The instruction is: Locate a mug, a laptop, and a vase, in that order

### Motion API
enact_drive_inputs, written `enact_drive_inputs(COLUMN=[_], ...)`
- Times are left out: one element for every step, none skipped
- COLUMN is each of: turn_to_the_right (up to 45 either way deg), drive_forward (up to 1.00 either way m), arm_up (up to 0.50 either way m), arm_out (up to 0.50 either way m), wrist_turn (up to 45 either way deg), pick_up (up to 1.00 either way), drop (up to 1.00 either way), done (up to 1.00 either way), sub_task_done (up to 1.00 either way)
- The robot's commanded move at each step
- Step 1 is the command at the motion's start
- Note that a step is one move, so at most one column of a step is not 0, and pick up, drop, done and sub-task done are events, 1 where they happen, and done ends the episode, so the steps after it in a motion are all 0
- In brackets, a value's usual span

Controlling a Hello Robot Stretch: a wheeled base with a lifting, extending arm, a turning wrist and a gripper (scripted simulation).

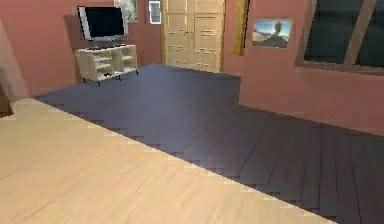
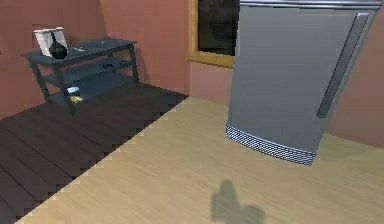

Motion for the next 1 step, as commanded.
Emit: enact_drive_inputs(turn_to_the_right=[-6.0], drive_forward=[0.0], arm_up=[0.0], arm_out=[0.0], wrist_turn=[0.0], pick_up=[0.0], drop=[0.0], done=[0.0], sub_task_done=[0.0])
